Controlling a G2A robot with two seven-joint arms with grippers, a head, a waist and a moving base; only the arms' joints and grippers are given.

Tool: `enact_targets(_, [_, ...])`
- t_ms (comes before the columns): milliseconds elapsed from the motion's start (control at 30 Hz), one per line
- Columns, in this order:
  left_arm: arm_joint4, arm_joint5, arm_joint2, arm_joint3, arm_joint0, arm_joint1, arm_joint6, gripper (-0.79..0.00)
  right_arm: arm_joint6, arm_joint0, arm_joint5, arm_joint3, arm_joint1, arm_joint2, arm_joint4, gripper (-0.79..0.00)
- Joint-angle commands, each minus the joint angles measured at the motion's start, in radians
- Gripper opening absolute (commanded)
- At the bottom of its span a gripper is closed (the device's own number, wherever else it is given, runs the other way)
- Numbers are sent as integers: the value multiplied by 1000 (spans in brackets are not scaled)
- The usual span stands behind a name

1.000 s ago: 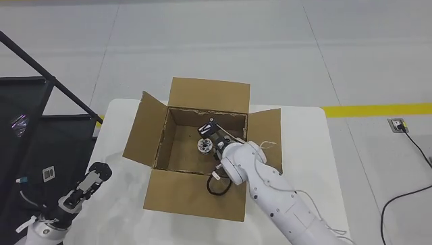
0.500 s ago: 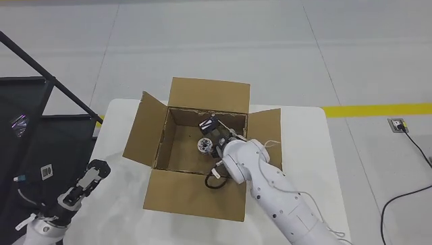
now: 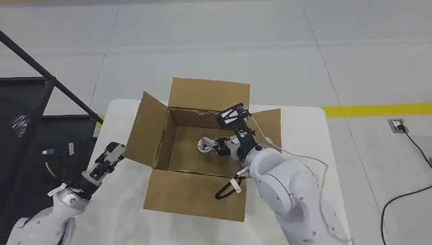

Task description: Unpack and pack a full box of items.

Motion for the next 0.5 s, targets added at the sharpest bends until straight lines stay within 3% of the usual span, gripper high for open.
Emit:
enact_targets(0, [7,5,23,4,-16,-2,6,0,0,-1,0,0,0,0,0,0])
enact_targets(133, [19,10,58,-4,-35,-2,-16,0,-61,-60,27,-5,7,93,83,0])
enact_targets(400, [80,47,140,-19,-75,-5,-47,0,-92,-197,-156,-75,41,427,508,0])
enact_targets(467, [93,55,164,-20,-86,-7,-52,0,-99,-213,-145,-60,48,503,587,0])
